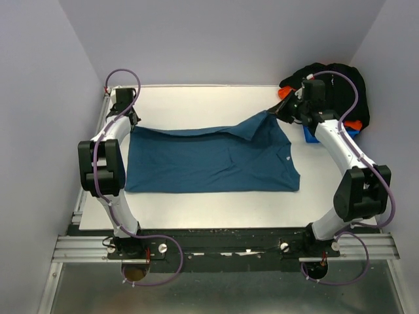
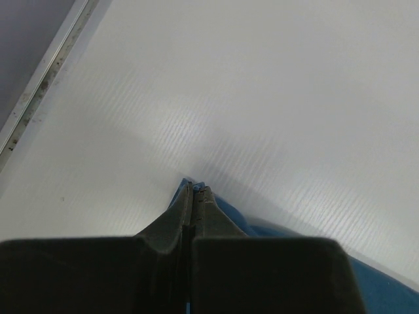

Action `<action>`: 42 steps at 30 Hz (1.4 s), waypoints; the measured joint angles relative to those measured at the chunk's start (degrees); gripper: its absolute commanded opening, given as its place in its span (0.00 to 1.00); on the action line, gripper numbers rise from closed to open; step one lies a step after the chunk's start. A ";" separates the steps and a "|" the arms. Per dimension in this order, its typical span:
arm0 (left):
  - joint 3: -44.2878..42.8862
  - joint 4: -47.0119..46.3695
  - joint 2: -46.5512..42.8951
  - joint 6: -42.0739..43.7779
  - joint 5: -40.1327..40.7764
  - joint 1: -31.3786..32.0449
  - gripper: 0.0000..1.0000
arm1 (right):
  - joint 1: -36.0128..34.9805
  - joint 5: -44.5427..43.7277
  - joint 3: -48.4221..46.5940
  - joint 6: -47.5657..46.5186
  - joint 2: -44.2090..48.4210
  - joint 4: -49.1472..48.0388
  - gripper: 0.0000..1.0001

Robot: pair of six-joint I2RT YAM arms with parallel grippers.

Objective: Fold and stack the t-shirts
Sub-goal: Grap the side of the flattened tshirt furthest away from the robot with both arms, then fold the other side of the tshirt into a rectangle

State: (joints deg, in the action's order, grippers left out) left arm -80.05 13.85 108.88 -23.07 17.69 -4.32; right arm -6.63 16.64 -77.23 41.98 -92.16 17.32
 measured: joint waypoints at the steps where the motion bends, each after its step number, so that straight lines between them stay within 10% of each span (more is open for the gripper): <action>1: 0.50 -0.09 -0.50 0.11 0.35 0.07 0.00 | 0.00 -0.02 0.55 0.00 0.61 0.50 0.01; 42: 17.27 -3.67 -11.34 -0.31 11.63 2.69 0.00 | 0.00 1.68 31.69 -2.12 27.41 9.33 0.01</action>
State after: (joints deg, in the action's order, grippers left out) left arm -62.78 10.17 97.54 -23.38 29.32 -1.63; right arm -6.63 18.33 -45.54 39.86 -64.75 26.65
